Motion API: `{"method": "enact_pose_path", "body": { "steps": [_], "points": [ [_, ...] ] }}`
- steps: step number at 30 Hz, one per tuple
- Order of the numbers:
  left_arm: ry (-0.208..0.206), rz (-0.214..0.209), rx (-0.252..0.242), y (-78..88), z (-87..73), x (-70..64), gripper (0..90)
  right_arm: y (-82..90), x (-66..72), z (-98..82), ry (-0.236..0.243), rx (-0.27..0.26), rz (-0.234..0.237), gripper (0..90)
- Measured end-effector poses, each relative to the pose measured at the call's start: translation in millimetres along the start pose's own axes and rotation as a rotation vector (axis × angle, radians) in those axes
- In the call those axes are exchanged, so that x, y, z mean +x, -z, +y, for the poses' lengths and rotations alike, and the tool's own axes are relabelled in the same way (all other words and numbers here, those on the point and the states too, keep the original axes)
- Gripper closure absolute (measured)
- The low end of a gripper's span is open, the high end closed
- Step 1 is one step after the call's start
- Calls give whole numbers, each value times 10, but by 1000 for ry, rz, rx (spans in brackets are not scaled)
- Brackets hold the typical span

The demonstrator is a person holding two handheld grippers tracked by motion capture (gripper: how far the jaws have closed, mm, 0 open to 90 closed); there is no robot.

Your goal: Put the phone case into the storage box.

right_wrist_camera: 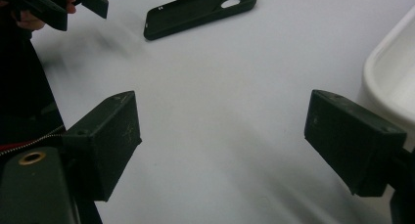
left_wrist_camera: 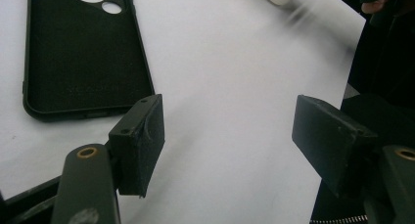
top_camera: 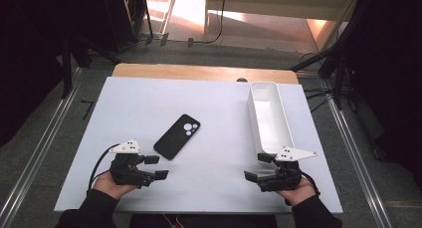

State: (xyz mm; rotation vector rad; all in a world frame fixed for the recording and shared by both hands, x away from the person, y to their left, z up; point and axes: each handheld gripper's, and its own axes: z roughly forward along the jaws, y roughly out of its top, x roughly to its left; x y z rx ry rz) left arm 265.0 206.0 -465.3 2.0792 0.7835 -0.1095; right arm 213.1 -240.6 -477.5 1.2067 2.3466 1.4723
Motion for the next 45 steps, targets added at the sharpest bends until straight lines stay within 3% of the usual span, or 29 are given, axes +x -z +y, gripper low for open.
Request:
{"method": "enact_pose_path", "body": {
  "steps": [6,8,12,17,29,34,45],
  "points": [
    [-17,52,2,13,52,8,279,-2,0,1,4,7,-3,119],
    [-10,65,-10,16,89,19,230,-9,-2,1,11,9,-3,119],
    [10,93,-27,9,154,79,228,-16,9,3,9,11,3,119],
    [20,137,-16,-27,249,136,184,-19,14,2,5,15,2,119],
    [19,173,-32,-116,391,199,183,-26,11,-1,7,14,0,119],
    [47,177,-46,-166,463,235,184,-26,9,-2,7,16,1,119],
    [6,243,-51,-243,612,301,184,-27,13,-2,8,14,2,119]
  ]
}}
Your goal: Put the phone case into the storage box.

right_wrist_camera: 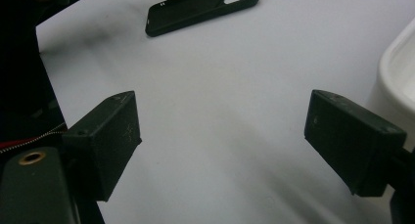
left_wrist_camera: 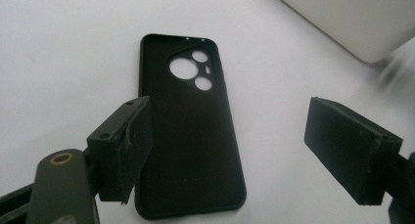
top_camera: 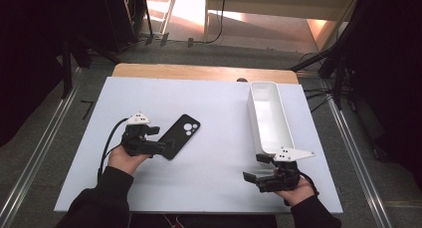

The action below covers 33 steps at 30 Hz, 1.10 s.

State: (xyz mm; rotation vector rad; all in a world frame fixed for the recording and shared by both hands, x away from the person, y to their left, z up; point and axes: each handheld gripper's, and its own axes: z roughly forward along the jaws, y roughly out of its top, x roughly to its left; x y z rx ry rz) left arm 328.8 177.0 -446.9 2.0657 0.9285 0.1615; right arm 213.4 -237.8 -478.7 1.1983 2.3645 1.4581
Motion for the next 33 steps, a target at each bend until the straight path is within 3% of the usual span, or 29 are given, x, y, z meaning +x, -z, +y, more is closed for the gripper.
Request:
{"method": "enact_pose_path", "body": {
  "steps": [13,29,30,32,33],
  "points": [
    [-6,38,-14,-207,185,58,184,0,-3,0,0,-1,1,119],
    [2,71,-25,-469,333,29,183,0,-1,-1,0,1,5,119],
    [2,63,-24,-481,334,30,169,0,0,-1,0,1,5,119],
    [0,45,-14,-508,330,29,0,3,1,-1,-1,1,6,119],
    [-5,37,-13,-512,322,30,0,3,1,-2,0,0,5,119]
  ]
}}
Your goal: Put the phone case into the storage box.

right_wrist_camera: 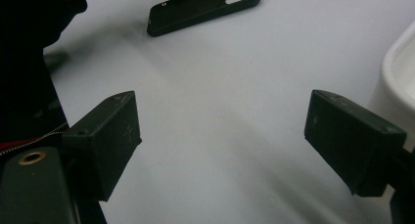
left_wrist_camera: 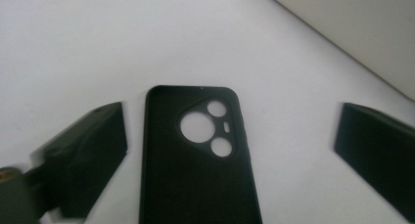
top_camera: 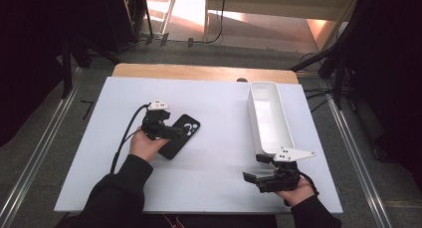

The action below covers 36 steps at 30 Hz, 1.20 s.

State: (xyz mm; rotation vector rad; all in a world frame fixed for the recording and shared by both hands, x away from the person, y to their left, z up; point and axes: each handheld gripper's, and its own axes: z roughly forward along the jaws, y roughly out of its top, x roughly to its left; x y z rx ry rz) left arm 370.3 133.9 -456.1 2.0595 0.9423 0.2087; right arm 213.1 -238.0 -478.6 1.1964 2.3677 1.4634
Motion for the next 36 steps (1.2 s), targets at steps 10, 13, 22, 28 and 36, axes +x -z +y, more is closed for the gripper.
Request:
{"method": "enact_pose_path", "body": {
  "steps": [10,13,22,28,36],
  "points": [
    [-10,42,-12,-53,-65,26,0,-2,0,0,-2,-1,3,119],
    [-11,50,-20,-62,-90,34,0,-2,1,1,-3,-2,5,119],
    [2,63,-8,-139,-193,66,0,-5,6,3,1,-3,7,119],
    [-16,84,13,-185,-287,90,0,-6,11,3,-1,-3,6,119],
    [-38,95,41,-264,-366,72,0,-8,6,3,0,-2,8,119]
  ]
}}
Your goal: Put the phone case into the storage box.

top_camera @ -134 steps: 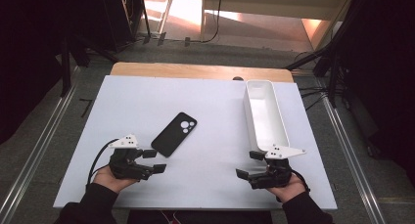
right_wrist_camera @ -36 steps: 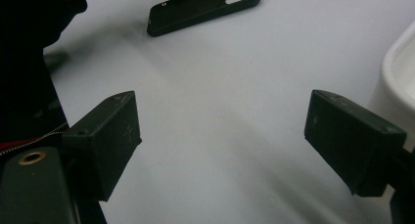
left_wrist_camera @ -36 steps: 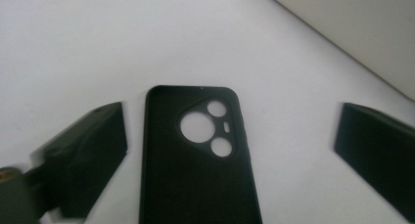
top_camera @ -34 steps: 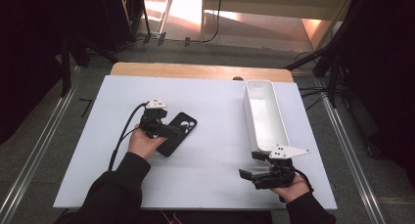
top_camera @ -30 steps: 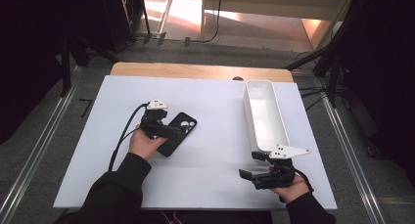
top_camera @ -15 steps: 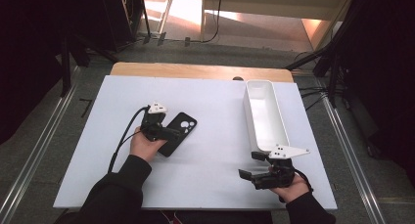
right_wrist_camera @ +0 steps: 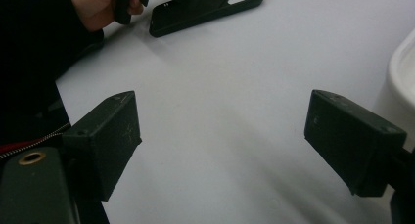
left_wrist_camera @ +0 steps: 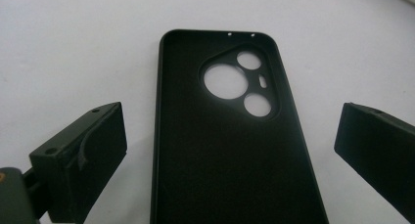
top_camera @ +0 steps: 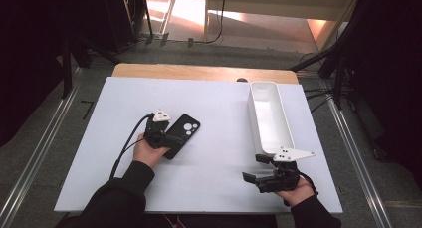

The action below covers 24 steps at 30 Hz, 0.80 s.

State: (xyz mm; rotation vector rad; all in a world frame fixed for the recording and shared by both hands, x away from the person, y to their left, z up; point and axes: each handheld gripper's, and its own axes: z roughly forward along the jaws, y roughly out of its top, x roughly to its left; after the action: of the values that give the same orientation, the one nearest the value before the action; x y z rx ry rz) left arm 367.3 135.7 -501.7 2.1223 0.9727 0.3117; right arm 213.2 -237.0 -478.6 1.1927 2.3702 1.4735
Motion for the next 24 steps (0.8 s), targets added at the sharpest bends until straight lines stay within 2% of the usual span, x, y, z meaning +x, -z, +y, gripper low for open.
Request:
{"method": "enact_pose_path", "body": {
  "steps": [4,10,13,18,20,21,24],
  "points": [
    [1,5,-5,-27,-20,-2,0,3,4,-1,-3,2,1,119],
    [-5,9,16,-64,-50,-15,0,1,3,0,-3,3,1,119],
    [-17,28,27,-69,-52,-36,0,4,6,-1,-6,4,0,119],
    [-14,44,50,-88,-52,-44,0,6,8,-4,-5,4,-2,119],
    [-30,58,60,-101,-48,-65,0,6,8,-5,-8,6,-1,119],
    [-52,63,71,-104,-46,-75,0,5,8,-4,-8,6,-1,119],
    [-69,87,81,-123,-46,-110,0,-3,2,-3,1,3,-2,119]
  ]
}}
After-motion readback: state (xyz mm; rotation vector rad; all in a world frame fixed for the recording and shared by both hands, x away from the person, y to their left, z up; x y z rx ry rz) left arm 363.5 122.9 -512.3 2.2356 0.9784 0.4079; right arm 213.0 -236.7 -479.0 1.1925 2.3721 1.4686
